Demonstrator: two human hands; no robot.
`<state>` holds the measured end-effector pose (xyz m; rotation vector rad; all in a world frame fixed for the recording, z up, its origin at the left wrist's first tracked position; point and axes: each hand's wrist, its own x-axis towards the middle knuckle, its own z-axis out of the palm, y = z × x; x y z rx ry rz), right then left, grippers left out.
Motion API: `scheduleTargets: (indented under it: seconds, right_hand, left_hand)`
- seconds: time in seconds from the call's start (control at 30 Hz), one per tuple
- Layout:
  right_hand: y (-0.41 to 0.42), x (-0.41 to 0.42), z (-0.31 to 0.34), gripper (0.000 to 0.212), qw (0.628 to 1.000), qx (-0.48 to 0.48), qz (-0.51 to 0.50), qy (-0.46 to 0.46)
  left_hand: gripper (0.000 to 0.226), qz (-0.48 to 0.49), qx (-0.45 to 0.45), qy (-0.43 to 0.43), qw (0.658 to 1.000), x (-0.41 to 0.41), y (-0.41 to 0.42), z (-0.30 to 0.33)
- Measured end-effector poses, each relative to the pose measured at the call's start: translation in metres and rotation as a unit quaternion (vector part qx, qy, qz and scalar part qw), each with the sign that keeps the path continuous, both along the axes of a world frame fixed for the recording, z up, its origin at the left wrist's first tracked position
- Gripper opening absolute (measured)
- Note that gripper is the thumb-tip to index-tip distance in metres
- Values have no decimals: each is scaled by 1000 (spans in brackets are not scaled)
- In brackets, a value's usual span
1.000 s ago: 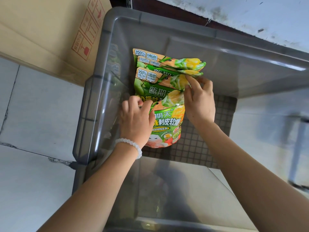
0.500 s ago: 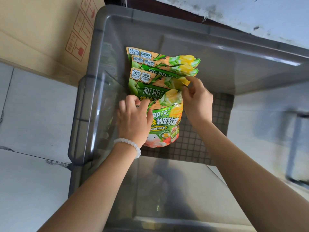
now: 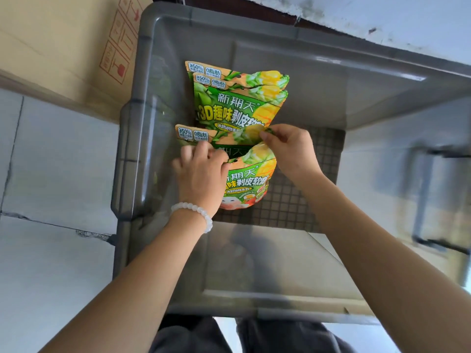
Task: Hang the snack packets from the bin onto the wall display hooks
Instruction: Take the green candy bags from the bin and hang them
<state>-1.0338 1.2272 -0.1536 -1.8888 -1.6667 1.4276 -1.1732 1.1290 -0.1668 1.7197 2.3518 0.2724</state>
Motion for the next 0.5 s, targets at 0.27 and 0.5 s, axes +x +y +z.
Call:
scheduleTargets:
  seconds: [0.27,0.5]
  right_hand:
    - [-41,19,109,10,1000,16,5,3]
    - [-70,38,269,11,989,126,-73,-41]
  left_hand:
    - [7,-51,-12,-28,998,8,-50,92]
    - [8,-122,76,-46,989,-10,-46,243]
